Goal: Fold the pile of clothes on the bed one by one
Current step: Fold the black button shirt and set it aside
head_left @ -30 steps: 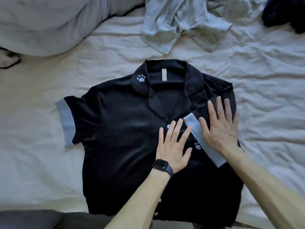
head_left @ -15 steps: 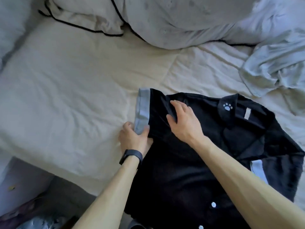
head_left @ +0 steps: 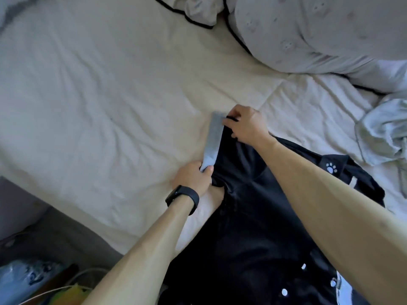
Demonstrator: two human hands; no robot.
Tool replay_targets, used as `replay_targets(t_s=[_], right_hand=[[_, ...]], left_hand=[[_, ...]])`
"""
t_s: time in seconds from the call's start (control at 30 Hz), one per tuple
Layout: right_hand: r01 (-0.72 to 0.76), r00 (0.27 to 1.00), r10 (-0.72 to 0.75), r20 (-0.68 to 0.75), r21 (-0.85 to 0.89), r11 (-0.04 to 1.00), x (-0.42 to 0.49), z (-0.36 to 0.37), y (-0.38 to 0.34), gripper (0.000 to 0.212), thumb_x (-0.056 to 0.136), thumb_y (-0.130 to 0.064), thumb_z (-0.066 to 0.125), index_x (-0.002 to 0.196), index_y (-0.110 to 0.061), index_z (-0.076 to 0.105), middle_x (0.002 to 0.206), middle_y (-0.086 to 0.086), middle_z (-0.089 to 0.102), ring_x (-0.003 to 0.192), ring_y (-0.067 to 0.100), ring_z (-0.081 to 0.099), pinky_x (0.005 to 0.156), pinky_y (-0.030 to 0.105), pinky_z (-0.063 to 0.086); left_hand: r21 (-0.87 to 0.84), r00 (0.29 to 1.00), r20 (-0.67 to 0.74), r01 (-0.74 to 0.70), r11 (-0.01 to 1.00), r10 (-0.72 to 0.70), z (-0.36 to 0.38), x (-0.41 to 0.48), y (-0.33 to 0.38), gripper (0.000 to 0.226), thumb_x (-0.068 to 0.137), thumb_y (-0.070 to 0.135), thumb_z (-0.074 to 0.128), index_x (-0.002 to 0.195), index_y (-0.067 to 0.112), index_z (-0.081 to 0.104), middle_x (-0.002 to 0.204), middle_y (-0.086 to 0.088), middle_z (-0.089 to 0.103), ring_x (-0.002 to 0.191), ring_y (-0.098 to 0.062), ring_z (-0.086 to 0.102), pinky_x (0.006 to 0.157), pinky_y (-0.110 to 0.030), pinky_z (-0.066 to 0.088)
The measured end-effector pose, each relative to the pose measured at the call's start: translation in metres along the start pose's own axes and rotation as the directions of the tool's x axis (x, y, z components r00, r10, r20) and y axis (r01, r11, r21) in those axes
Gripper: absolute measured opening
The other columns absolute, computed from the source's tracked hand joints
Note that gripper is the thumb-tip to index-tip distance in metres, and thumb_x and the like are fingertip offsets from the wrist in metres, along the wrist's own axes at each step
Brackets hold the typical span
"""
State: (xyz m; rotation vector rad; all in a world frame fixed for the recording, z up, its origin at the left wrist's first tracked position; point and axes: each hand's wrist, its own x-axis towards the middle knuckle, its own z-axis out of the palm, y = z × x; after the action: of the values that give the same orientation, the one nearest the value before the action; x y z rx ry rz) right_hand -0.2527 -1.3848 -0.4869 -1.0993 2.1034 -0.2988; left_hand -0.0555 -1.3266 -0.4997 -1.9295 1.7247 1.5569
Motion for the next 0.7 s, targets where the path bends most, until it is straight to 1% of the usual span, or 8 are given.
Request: replay_targets(t_s=[0.13,0.23,0.3,0.4,0.47,0.53,0.63,0.7], right_hand=[[-0.118,0.983,0.103,0.152,0.095,0.988,0.003,-0.003,-0.004,0.013,0.095,-0.014,0.062,0.107,-0.021,0.063,0.104,0.000,0.068,0.074,0.017,0.075,0.059,0.032,0.063],[-0.112,0.992,0.090,0.093,0.273,0.955,-0.012,-0.015,-0.004,0.024,0.090,-0.002,0.053,0.092,-0.023,0.065,0.094,0.000,0.071,0.074,0.014,0.073,0.068,0.040,0.063],[-0.063,0.997,0.080,-0.023,0.421,0.905,-0.041,-0.032,0.005,0.023,0.086,-0.001,0.057,0.088,-0.021,0.067,0.086,-0.008,0.070,0.075,0.016,0.070,0.072,0.039,0.059],[-0.042,0.965,0.191,-0.180,0.614,0.788,-0.114,-0.058,0.045,0.023,0.080,0.001,0.057,0.084,-0.019,0.069,0.082,-0.011,0.070,0.077,0.017,0.064,0.074,0.037,0.051],[-0.085,0.932,0.293,-0.215,0.654,0.751,-0.166,-0.067,0.088,0.029,0.079,0.007,0.058,0.079,-0.019,0.070,0.099,-0.008,0.073,0.085,0.016,0.066,0.081,0.041,0.051],[-0.214,0.897,0.397,-0.196,0.593,0.776,-0.206,-0.067,0.138,0.034,0.083,0.008,0.060,0.078,-0.024,0.072,0.107,-0.008,0.072,0.090,0.020,0.069,0.085,0.037,0.054],[-0.418,0.893,0.445,-0.061,0.247,0.874,-0.235,-0.058,0.192,0.042,0.086,0.002,0.057,0.088,-0.038,0.071,0.115,-0.006,0.069,0.095,0.015,0.069,0.073,0.009,0.046],[-0.466,0.879,0.476,-0.027,0.161,0.870,-0.231,-0.055,0.206,0.037,0.089,-0.004,0.056,0.109,-0.033,0.067,0.121,-0.001,0.068,0.103,0.012,0.065,0.081,0.014,0.044]], left_hand=[[-0.044,0.999,0.049,-0.012,0.999,0.014,-0.006,0.004,-0.001,0.023,0.090,0.040,0.058,0.086,0.018,0.065,0.080,0.001,0.070,0.077,-0.020,0.066,0.067,-0.032,0.052],[-0.108,0.999,0.002,-0.038,0.993,0.038,-0.007,-0.006,0.010,0.009,0.091,0.032,0.059,0.092,0.025,0.065,0.080,0.007,0.069,0.077,-0.020,0.065,0.064,-0.030,0.051],[-0.037,0.968,-0.166,-0.197,0.980,0.188,-0.003,-0.020,0.021,0.008,0.090,0.029,0.061,0.096,0.026,0.065,0.080,0.007,0.068,0.077,-0.025,0.063,0.063,-0.033,0.049],[0.356,0.599,-0.397,-0.598,0.718,0.695,0.015,-0.049,0.034,0.009,0.082,0.024,0.067,0.090,0.024,0.070,0.081,0.005,0.066,0.084,-0.027,0.057,0.071,-0.035,0.043],[0.452,0.361,-0.303,-0.760,0.466,0.882,0.033,-0.076,0.036,0.007,0.081,0.019,0.070,0.086,0.023,0.072,0.079,0.007,0.063,0.084,-0.022,0.057,0.074,-0.037,0.043],[0.453,0.235,-0.092,-0.856,0.251,0.968,0.054,-0.098,0.026,0.009,0.083,0.017,0.065,0.085,0.023,0.071,0.079,0.006,0.062,0.083,-0.021,0.059,0.076,-0.035,0.043],[0.433,0.239,0.393,-0.900,0.050,0.888,0.094,-0.114,-0.007,0.014,0.079,0.025,0.063,0.092,0.026,0.067,0.086,0.005,0.060,0.087,-0.021,0.059,0.092,-0.037,0.038],[0.364,0.275,0.529,-0.928,0.079,0.803,0.108,-0.115,-0.019,0.026,0.076,0.034,0.065,0.102,0.028,0.067,0.101,0.005,0.062,0.101,-0.020,0.058,0.102,-0.038,0.033]])
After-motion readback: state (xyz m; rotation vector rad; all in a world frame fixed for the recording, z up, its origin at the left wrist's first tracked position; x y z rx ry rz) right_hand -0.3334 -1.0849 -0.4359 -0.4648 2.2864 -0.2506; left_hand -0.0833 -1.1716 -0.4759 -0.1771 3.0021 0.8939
